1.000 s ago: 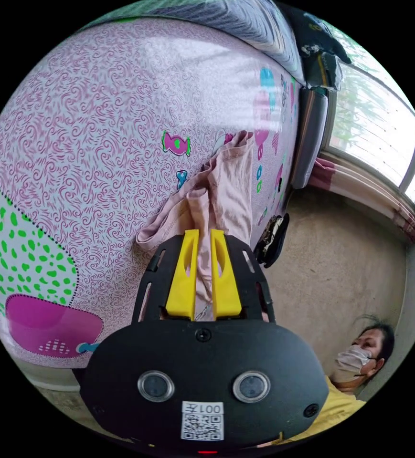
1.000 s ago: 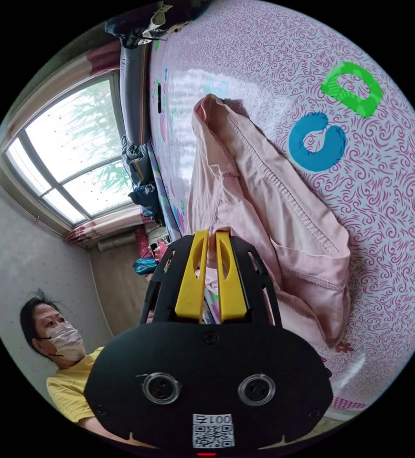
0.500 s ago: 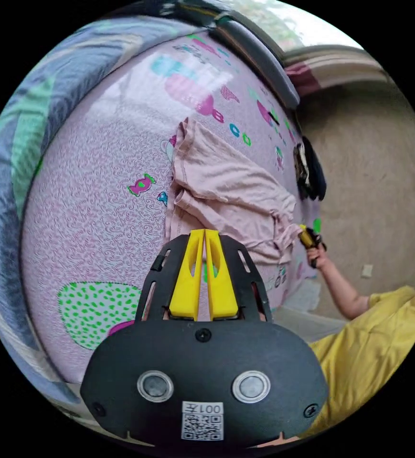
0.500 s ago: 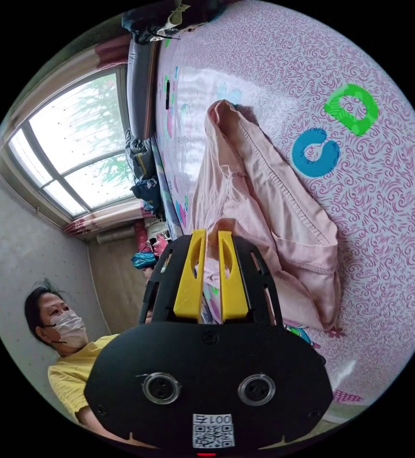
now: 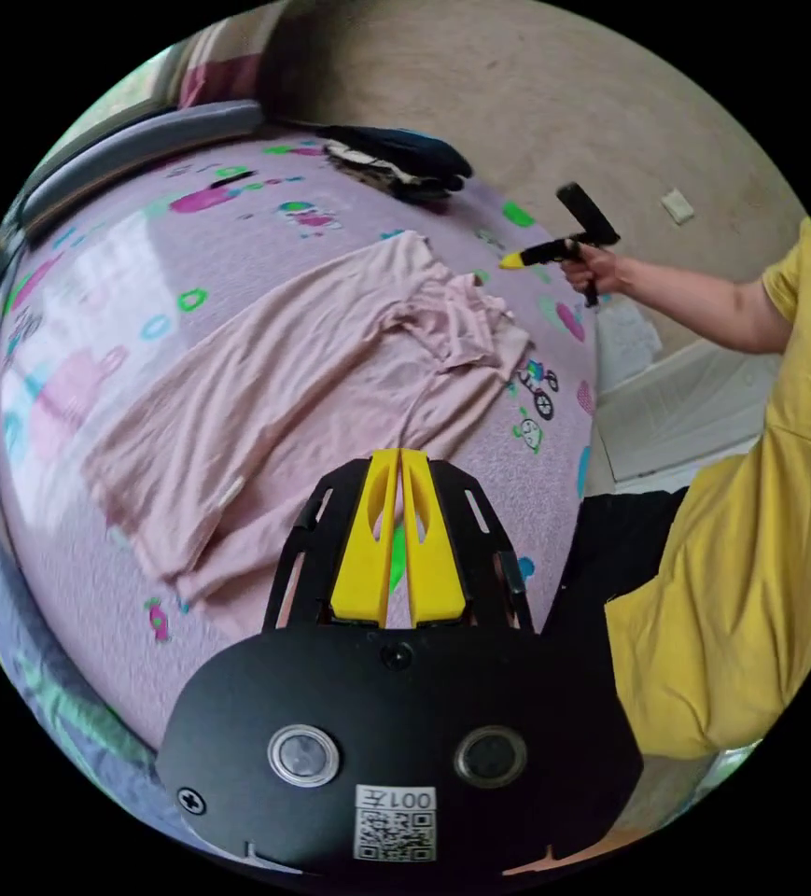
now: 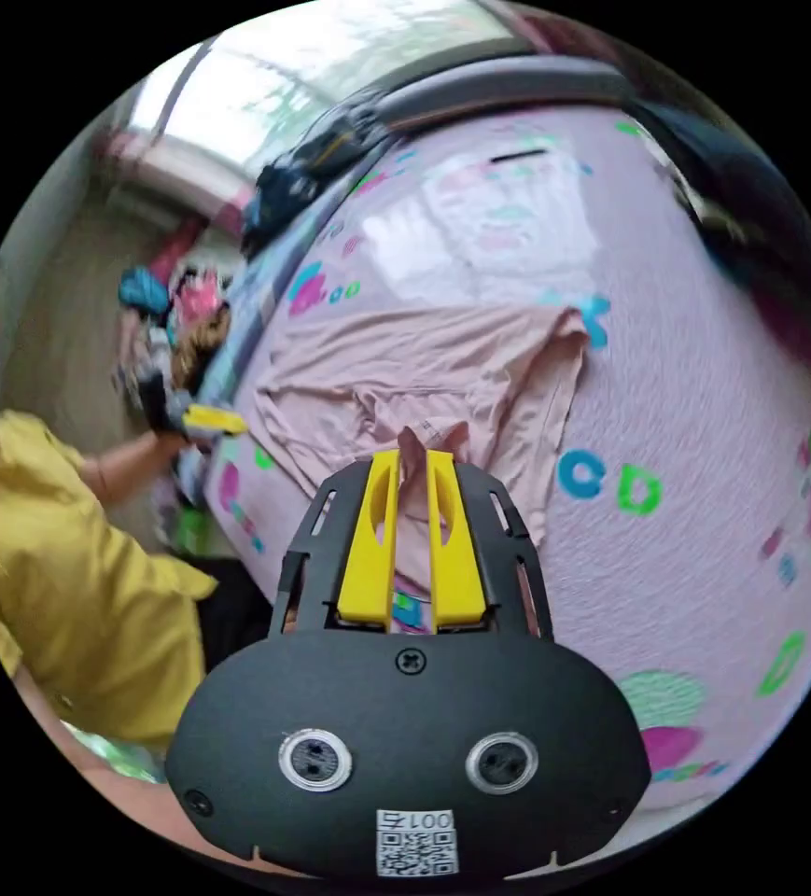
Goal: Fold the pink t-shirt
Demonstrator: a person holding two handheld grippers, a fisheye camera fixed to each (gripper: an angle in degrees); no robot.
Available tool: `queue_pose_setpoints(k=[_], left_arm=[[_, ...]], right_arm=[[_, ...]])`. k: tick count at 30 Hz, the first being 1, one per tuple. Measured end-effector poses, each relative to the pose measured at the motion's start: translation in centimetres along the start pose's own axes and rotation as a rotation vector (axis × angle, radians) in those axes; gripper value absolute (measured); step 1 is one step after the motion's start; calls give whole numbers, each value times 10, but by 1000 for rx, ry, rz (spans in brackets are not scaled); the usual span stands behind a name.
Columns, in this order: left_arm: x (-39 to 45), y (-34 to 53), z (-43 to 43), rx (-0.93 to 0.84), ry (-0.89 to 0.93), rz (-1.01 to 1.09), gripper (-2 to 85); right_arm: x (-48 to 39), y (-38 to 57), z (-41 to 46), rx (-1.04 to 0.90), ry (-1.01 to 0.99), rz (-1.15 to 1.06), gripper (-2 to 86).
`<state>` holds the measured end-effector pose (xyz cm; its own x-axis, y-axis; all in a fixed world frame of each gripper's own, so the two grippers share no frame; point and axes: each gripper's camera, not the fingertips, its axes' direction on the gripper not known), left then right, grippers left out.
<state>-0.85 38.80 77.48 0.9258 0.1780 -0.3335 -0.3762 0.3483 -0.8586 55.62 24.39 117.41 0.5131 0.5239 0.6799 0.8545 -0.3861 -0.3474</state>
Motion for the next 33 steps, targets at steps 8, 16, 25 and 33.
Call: queue_pose_setpoints(k=[8,16,25,33], left_arm=[[94,-94,60,-12,-122,424,18],[157,-131,107,-136,-322,798,15],[174,-157,126,-211,-338,947,-9],[102,-192,75,-14,-3,455,-16]], right_arm=[[-88,-19,44,-277,321,-587,83],[-129,-13,71,-308,393,-880,110],[-162,-20,89,-283,384,-1023,29],[-152,-46,55,-199,170,-796,5]])
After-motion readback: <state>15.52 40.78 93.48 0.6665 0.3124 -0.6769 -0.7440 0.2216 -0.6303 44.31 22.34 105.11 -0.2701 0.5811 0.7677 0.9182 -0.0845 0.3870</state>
